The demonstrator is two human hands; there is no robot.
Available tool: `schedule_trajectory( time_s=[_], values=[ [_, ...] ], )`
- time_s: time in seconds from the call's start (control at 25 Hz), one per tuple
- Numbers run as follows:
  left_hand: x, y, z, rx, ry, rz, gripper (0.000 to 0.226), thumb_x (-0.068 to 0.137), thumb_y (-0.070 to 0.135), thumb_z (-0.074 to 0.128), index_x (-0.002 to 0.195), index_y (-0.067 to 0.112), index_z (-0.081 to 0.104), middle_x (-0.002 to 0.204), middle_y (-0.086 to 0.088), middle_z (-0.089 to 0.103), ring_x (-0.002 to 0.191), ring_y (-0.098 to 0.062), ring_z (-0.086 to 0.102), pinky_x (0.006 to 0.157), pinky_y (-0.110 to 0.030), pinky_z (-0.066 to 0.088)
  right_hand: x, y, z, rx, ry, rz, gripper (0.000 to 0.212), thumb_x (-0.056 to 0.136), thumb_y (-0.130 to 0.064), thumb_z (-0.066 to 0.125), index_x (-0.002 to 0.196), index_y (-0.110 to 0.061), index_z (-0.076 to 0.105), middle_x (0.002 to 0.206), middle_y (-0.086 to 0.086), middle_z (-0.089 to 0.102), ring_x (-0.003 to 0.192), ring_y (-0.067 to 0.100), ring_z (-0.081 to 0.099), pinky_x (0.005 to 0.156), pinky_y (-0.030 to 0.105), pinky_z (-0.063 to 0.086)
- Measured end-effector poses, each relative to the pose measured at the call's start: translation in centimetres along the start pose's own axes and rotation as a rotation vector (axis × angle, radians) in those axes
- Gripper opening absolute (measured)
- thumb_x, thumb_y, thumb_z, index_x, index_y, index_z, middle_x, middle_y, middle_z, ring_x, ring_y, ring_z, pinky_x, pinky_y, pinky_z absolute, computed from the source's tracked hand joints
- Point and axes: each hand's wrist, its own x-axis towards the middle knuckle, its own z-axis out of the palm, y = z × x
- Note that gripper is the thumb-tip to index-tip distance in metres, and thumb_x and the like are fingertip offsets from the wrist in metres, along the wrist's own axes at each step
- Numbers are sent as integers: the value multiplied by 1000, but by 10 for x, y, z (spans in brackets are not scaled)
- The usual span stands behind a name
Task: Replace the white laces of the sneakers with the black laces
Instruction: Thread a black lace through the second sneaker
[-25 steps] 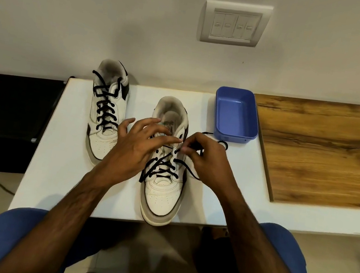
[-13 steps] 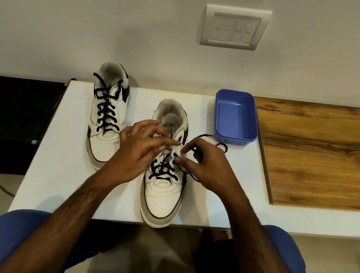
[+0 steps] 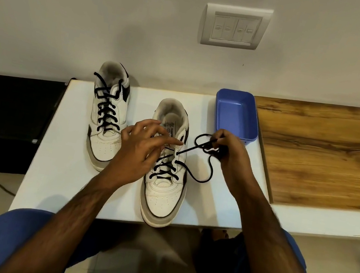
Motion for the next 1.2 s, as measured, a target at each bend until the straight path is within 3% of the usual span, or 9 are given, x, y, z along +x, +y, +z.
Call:
schedule_trajectory(
  time_s=[0.12, 0.28, 0.48, 0.64, 0.76, 0.84, 1.0, 1.08, 1.2],
  values=[
    [-2, 1, -2, 31, 11, 1, 40, 96, 20, 46, 121, 45, 66, 124, 21, 52, 141, -10, 33, 102, -36, 14, -2, 0, 0, -40, -47, 127, 17, 99, -15, 45, 91, -5, 55, 68, 9, 61, 64, 24, 63, 65, 33, 49],
    [-7, 17, 2, 170, 59, 73, 33, 91, 18, 57, 118, 33, 69, 133, 4, 55, 135, -21, 42, 106, -52, 24, 5, 2, -12, -189, 44, 95, 12, 102, -16, 57, 106, -6, 62, 70, 5, 59, 60, 16, 54, 55, 26, 46],
    [-12, 36, 23, 472, -100, 196, 20, 89, 43, 62, 103, 29, 67, 158, -1, 39, 149, -27, 29, 112, -60, 16, 10, 0, -9, 96, 9, 29, 34, 97, 0, 58, 130, -7, 57, 109, 11, 73, 94, 21, 72, 82, 30, 58],
    [-12, 37, 26, 282, -80, 81, 9, 89, 37, 69, 94, 30, 65, 152, 3, 41, 150, -24, 24, 114, -52, 8, 14, 2, -6, 310, -32, 54, 76, 87, 18, 60, 150, -13, 30, 137, 20, 59, 117, 29, 67, 99, 39, 55],
    [-8, 37, 21, 54, -18, 33, 4, 92, 32, 68, 94, 34, 65, 140, 11, 47, 145, -13, 29, 114, -38, 3, 15, 8, -9, -116, -29, -20, 94, 90, 12, 62, 158, -25, 9, 153, 8, 43, 125, 18, 61, 87, 24, 57],
    [-6, 33, 16, -38, 12, 16, 7, 92, 28, 65, 95, 35, 65, 131, 18, 52, 139, -8, 33, 111, -30, 4, 13, 10, -7, -444, -29, -119, 94, 91, 5, 66, 157, -33, 11, 146, -6, 43, 116, 7, 62, 82, 17, 55],
    [-9, 33, 16, -66, 78, -4, 9, 93, 22, 61, 95, 31, 62, 104, 23, 59, 121, -4, 42, 102, -25, 11, 6, 3, -5, -619, -157, -177, 24, 97, -41, 61, 112, -22, 66, 100, -10, 74, 90, 4, 69, 84, 28, 53],
    [-8, 35, 17, -28, 135, -7, 7, 93, 21, 61, 95, 28, 61, 98, 26, 54, 114, -5, 45, 96, -26, 15, -1, 1, -5, -628, -368, -5, 45, 96, -56, 50, 95, -18, 74, 89, -4, 76, 87, 5, 70, 88, 29, 48],
    [-8, 34, 15, 61, 145, 21, 12, 92, 17, 62, 98, 28, 61, 98, 24, 56, 110, -9, 47, 91, -30, 14, -5, -2, -8, -532, -595, 32, 36, 99, -40, 58, 89, -9, 73, 82, 11, 72, 78, 23, 64, 81, 32, 48]
  ],
)
